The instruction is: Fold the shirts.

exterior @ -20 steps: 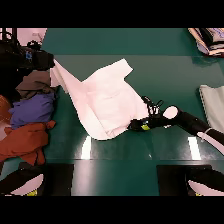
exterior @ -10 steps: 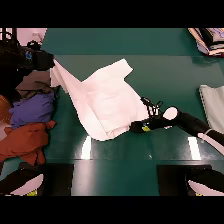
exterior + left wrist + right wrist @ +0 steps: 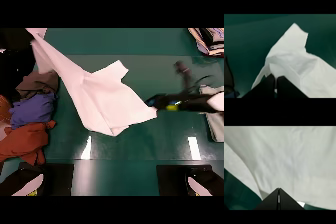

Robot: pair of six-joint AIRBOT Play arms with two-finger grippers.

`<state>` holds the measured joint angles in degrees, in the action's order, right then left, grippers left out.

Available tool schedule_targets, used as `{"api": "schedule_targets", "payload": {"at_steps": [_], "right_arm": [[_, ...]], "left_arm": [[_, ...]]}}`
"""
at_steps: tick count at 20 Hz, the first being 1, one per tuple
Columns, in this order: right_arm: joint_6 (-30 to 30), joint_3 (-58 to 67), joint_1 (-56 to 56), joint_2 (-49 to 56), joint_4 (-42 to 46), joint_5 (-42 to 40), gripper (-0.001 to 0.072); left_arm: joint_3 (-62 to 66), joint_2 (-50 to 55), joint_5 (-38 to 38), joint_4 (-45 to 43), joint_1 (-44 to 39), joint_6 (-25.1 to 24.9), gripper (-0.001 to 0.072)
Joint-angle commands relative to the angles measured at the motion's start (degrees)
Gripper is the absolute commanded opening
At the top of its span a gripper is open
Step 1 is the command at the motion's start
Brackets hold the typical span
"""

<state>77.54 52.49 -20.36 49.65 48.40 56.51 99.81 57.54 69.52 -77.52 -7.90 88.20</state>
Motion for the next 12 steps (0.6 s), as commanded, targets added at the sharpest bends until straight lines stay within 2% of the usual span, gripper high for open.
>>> {"api": "schedule_targets", "payload": {"at_steps": [1, 4, 7, 11, 12], "right_arm": [[0.02, 11.67, 9.97, -6.99, 3.93, 2.73, 0.001], [0.13, 18.71, 18.88, -8.04, 4.04, 7.63, 0.001], [0.63, 18.01, 18.84, -3.78, 4.2, 17.07, 0.0011], [0.39, 8.55, 10.36, 3.43, 4.17, 13.44, 0.0022], [0.39, 6.45, 7.76, 5.79, 4.17, 11.56, 0.0179]], "left_arm": [[8.74, -2.49, -1.01, -0.09, 0.02, 0.37, 0.0024], [14.47, -3.15, -1.27, 0.81, 0.02, 1.86, 0.0024], [12.63, -2.1, 3.45, 1.27, 0.02, 1.81, 0.0024], [3.78, 1.42, 8.81, 1.22, 0.02, 1.31, 0.0024], [1.05, 2.14, 9.2, 1.14, 0.02, 0.66, 0.0024]]}}
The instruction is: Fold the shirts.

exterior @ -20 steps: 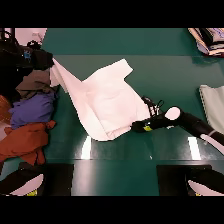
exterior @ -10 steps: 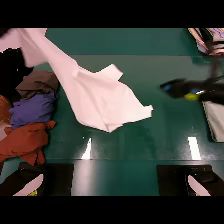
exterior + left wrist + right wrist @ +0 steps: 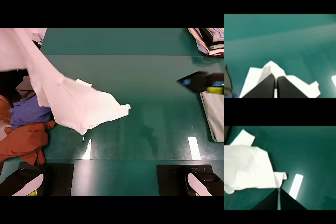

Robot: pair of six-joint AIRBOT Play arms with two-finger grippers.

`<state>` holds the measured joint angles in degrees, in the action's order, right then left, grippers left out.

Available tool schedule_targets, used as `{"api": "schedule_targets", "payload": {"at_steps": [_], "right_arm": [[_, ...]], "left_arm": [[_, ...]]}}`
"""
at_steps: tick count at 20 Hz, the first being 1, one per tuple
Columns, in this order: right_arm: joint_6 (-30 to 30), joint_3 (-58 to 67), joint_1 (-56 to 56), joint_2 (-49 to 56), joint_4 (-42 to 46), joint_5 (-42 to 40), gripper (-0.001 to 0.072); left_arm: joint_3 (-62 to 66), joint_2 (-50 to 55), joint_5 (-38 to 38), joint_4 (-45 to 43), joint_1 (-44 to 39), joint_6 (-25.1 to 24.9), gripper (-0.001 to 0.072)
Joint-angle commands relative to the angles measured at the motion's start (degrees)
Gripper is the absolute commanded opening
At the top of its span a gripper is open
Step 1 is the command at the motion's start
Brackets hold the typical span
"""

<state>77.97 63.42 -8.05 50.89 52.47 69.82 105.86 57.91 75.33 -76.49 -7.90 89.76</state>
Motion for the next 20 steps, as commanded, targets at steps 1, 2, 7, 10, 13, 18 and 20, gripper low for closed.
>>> {"api": "schedule_targets", "payload": {"at_steps": [1, 2, 7, 10, 13, 18, 20], "right_arm": [[-0.04, -6.49, -7.23, 7.39, 0.04, -3.74, 0.0396], [-0.04, -7.89, -9.68, 10.08, 0.09, -5.05, 0.0408], [-0.28, -8.68, -15.37, 18.49, 0.11, -8.92, 0.0406], [-1.07, -7.21, -13.53, 18.05, 0.09, -8.24, 0.0407], [-1.09, -7.23, -10.36, 16.09, 0.11, -9.4, 0.0406], [-1.09, -7.45, -7.28, 14.73, 0.07, -9.16, 0.0407], [-1.07, -8.31, -7.34, 14.73, 0.02, -8.13, 0.0406]], "left_arm": [[-8.02, 2.47, 3.17, -0.22, 0.02, -1.99, 0.0024], [-10.51, 3.28, 3.08, -1.09, 0.02, -2.38, 0.0024], [-14.84, 4.59, 10.29, -7.02, 0.02, -2.78, 0.0413], [-14.86, 0.57, 15.1, -8.85, 0.02, -2.71, 0.0528], [-14.97, -2.21, 9.79, -8.94, 0.02, -2.73, 0.0528], [-16.11, 6.16, -5.79, -8.96, 0.02, -1.18, 0.0529], [-16.09, 14.27, -10.43, -8.74, 0.04, -0.87, 0.0529]]}}
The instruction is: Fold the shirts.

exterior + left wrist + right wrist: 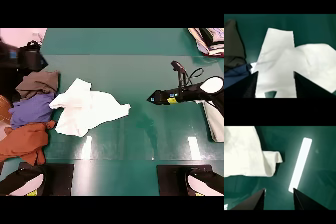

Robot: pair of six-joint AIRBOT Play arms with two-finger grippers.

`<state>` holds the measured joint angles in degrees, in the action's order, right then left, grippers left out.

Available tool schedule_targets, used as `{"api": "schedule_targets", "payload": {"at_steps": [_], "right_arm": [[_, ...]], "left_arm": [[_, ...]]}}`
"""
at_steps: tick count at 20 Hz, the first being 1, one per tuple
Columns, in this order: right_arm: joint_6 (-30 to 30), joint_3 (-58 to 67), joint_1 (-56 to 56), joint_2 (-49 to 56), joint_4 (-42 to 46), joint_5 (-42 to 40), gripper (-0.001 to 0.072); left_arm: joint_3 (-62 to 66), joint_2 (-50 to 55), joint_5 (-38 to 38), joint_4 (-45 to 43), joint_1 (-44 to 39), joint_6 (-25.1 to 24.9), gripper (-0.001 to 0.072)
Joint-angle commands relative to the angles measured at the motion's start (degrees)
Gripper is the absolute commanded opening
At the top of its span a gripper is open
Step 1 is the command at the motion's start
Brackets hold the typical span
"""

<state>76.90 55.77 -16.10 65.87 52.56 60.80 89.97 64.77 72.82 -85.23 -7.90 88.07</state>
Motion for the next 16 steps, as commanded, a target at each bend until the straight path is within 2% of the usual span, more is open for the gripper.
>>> {"api": "schedule_targets", "payload": {"at_steps": [1, 4, 7, 10, 16], "right_arm": [[0.0, -1.18, 0.59, -0.24, -0.07, 1.27, 0.0406], [0.0, -3.45, -1.03, -0.24, -0.07, 0.98, 0.0406], [0.02, -5.99, -3.98, -0.24, -0.52, -0.72, 0.0406], [0.07, -6.95, -6.91, -0.22, -0.5, -1.62, 0.0406], [1.33, -6.88, -7.48, -0.22, -0.5, -3.85, 0.0406]], "left_arm": [[-0.2, 11.76, -9.77, 0.2, 0.46, 1.86, 0.0529], [-0.2, 25.11, -13.22, 4.15, 2.89, 3.02, 0.053], [-0.22, 34.07, -14.25, 8.04, 5.57, 2.49, 0.053], [-0.22, 37.18, -16.9, 9.29, 5.86, -0.76, 0.053], [-0.22, 39.15, -18.45, 11.85, 5.73, -1.73, 0.0529]]}}
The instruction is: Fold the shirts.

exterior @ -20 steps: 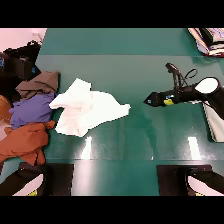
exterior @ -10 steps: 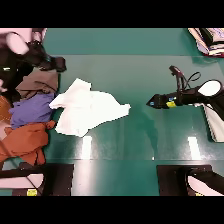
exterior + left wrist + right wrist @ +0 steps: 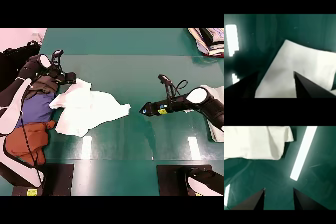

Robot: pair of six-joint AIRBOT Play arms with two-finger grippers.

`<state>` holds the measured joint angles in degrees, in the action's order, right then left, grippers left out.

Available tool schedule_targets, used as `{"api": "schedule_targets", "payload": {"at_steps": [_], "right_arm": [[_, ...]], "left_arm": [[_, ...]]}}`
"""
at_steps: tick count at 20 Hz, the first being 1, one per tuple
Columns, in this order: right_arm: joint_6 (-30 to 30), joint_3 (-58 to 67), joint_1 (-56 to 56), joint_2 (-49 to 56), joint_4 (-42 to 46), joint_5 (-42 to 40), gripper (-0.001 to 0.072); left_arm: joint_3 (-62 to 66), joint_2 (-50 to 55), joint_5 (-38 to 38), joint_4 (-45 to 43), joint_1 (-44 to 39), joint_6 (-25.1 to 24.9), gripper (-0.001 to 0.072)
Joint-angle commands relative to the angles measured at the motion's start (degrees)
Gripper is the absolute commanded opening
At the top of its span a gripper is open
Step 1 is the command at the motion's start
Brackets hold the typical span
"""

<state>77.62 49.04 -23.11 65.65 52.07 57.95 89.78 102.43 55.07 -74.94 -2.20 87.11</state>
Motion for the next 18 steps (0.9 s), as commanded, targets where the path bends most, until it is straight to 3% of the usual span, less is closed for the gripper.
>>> {"api": "schedule_targets", "payload": {"at_steps": [1, 4, 5, 6, 7, 10, 11, 12, 15, 18], "right_arm": [[0.76, -0.15, -0.46, 0.0, -0.02, -1.01, 0.0406], [1.09, -0.15, -0.46, 0.0, 0.0, -1.51, 0.0406], [1.64, -0.15, -0.46, 0.04, 0.17, -2.14, 0.0406], [2.03, -0.15, -0.42, 0.35, 0.22, -2.95, 0.0406], [2.05, -0.15, -0.37, 1.18, 0.17, -3.5, 0.0406], [2.32, 0.02, -0.31, 6.78, -0.2, -3.96, 0.0412], [2.25, 0.04, -0.28, 9.4, -1.68, -4.04, 0.05], [1.86, 0.35, -0.31, 11.85, -3.58, -4.31, 0.054], [-3.43, 4.81, -1.01, 19.23, -10.78, -5.31, 0.0539], [-3.56, 11.98, -2.51, 26.23, -11.63, -5.51, 0.0517]], "left_arm": [[-0.02, 1.75, -0.76, 2.01, 0.04, -0.76, 0.0529], [-0.02, 2.1, -1.03, 2.29, 0.04, -0.76, 0.0526], [0.0, 2.08, -1.49, 2.32, 0.04, -0.57, 0.0397], [0.0, 2.08, -1.7, 2.45, 0.04, -0.55, 0.0197], [0.28, 2.08, -1.66, 2.71, 0.04, -0.57, 0.0052], [3.82, 1.9, 0.57, 3.13, 0.04, -0.63, 0.0024], [5.86, 1.9, 1.84, 3.13, 0.04, -0.85, 0.0024], [8.09, 1.9, 3.15, 3.17, 0.04, -1.57, 0.0024], [13.64, 1.9, 5.62, 3.43, 0.04, -2.05, 0.0025], [15.87, 1.9, 6.21, 4.24, 0.04, -2.05, 0.0024]]}}
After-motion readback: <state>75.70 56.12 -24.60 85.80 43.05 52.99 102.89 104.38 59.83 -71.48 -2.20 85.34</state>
